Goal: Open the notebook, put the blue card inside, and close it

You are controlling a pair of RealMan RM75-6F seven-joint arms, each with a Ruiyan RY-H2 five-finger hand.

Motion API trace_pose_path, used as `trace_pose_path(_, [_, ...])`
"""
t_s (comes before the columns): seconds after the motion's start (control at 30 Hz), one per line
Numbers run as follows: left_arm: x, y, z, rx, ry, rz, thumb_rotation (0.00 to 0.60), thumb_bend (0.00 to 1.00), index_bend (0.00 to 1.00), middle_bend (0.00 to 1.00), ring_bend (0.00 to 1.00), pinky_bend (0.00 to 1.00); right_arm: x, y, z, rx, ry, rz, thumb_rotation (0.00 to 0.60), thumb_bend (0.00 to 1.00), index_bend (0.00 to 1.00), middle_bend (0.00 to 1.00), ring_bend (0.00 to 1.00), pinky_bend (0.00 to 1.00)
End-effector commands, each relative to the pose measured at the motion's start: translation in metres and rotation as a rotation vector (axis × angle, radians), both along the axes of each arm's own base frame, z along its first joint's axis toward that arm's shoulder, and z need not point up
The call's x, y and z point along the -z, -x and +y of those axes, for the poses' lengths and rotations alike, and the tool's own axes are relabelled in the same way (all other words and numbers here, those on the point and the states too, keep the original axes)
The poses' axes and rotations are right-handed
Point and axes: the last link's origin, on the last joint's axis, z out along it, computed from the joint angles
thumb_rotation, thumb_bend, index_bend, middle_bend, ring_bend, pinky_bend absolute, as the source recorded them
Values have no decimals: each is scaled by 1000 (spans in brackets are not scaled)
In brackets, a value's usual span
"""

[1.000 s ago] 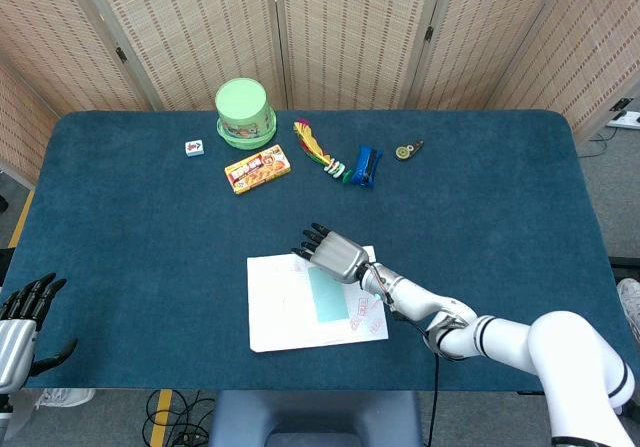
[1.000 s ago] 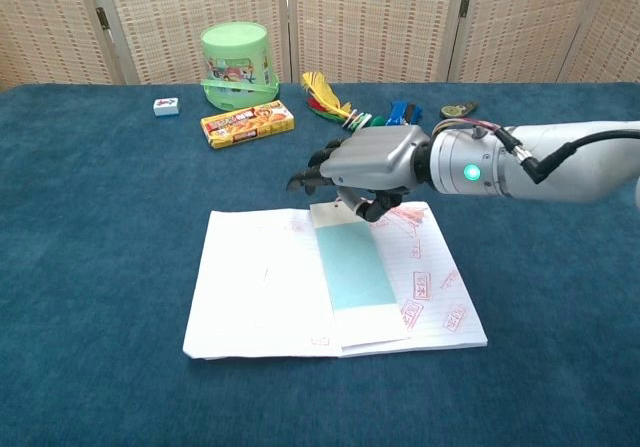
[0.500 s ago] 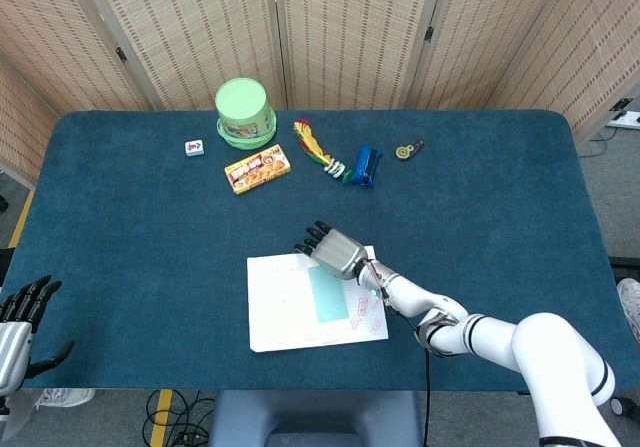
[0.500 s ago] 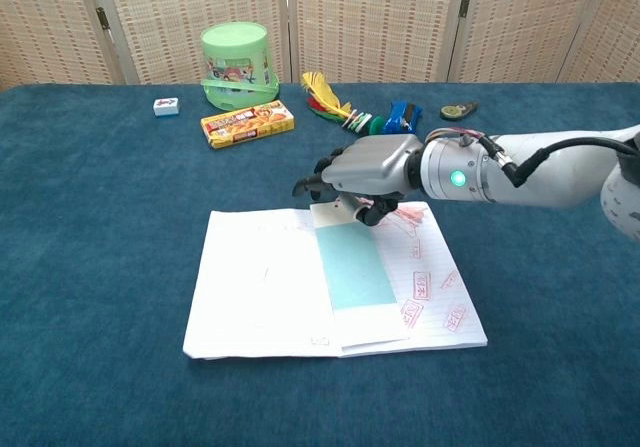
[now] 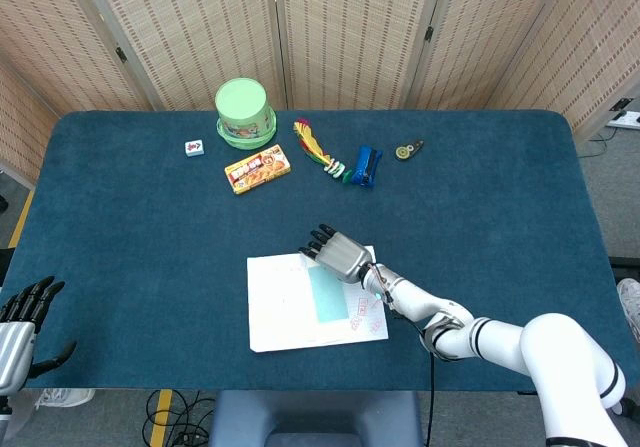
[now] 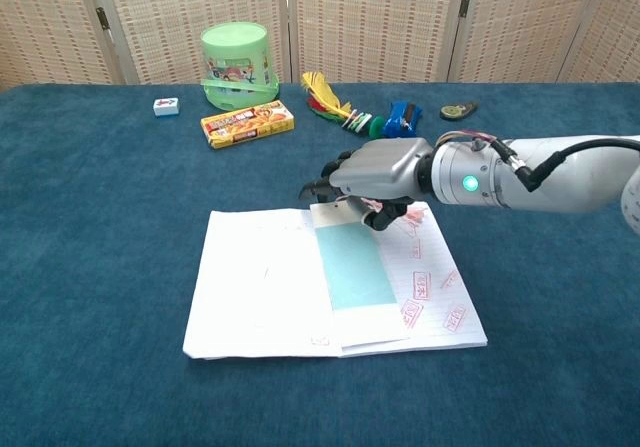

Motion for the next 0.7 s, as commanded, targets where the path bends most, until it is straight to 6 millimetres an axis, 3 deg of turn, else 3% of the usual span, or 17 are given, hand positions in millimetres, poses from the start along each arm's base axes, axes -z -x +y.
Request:
trace_pose_path(0.03, [0, 0, 0, -1, -1, 0, 600, 277, 122, 89, 110, 171, -1, 1, 1, -1, 3, 3, 600, 906, 12, 172, 0, 0])
trace_pose_path(0.7, [1, 2, 1, -1, 4, -4, 600, 277, 122, 89, 110, 171, -5, 2, 6, 7, 18, -3, 600, 880, 12, 159, 0, 0])
